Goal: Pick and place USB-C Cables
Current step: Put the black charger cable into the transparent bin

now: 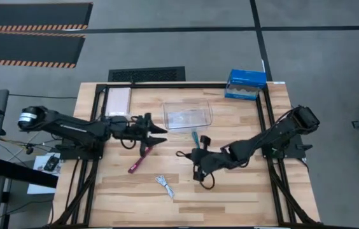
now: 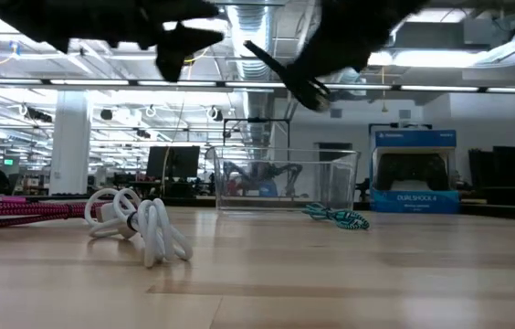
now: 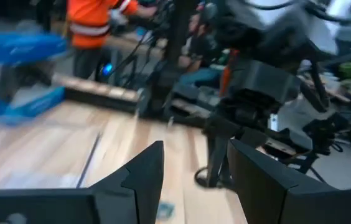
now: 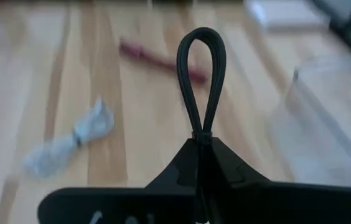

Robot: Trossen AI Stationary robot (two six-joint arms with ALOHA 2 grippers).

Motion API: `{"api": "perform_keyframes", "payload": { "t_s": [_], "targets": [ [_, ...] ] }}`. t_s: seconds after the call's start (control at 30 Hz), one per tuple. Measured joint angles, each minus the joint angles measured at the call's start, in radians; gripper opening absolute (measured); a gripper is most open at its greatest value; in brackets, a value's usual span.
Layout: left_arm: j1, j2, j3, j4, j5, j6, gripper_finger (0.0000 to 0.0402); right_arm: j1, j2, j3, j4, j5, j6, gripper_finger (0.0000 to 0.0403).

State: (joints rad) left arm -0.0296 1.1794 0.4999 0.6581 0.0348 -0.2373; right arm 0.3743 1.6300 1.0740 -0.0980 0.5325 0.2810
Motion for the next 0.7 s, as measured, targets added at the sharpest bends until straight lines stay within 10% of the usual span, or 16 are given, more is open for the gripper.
{"api": "perform_keyframes", "payload": {
  "t_s": [0.7],
  "targets": [
    [-0.004,0.231,0.011,0.321,0.122,0.016,0.0165,-0.104,-0.003,0.001,0.251,-0.009,-0.203,0.0022]
  ]
}}
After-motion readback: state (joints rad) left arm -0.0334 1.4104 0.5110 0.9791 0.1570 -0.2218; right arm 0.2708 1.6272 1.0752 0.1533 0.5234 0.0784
